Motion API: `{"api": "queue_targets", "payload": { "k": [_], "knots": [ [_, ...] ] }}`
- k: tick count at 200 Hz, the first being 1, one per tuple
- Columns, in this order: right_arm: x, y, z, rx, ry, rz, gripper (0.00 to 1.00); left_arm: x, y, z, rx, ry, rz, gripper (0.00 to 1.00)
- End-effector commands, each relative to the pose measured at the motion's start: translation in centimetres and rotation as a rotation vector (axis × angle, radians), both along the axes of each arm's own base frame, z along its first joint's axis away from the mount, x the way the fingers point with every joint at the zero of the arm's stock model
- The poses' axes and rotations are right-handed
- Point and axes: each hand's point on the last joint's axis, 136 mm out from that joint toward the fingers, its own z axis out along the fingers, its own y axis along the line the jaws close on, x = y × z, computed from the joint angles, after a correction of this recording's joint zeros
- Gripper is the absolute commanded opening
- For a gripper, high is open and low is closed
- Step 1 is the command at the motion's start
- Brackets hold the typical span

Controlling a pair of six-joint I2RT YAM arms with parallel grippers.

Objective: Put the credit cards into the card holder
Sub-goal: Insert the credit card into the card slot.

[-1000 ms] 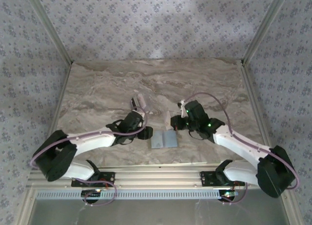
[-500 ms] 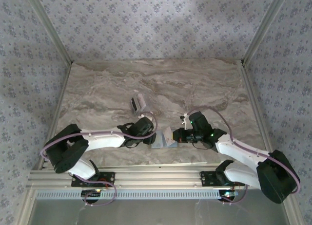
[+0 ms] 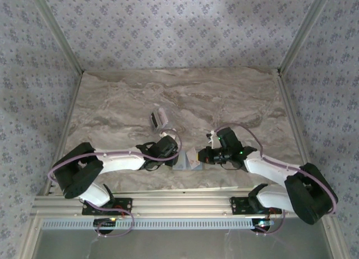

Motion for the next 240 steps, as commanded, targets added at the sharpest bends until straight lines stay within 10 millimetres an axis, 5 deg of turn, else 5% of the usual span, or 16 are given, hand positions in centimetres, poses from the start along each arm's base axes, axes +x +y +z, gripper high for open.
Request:
{"api": "queue_targets", "payload": {
  "k": [1,240],
  "knots": [
    [-0.3,0.6,-0.3,0.035,0.017,0.030,0.03,-0.3,0.6,-0.6,0.035,0.009,0.011,0.49],
    [0.9,1.9,-2.4,0.007,0.024,-0.020,0.00,-1.3,0.4,-1.6,-0.003,0.037,0.015,0.47]
  ]
}}
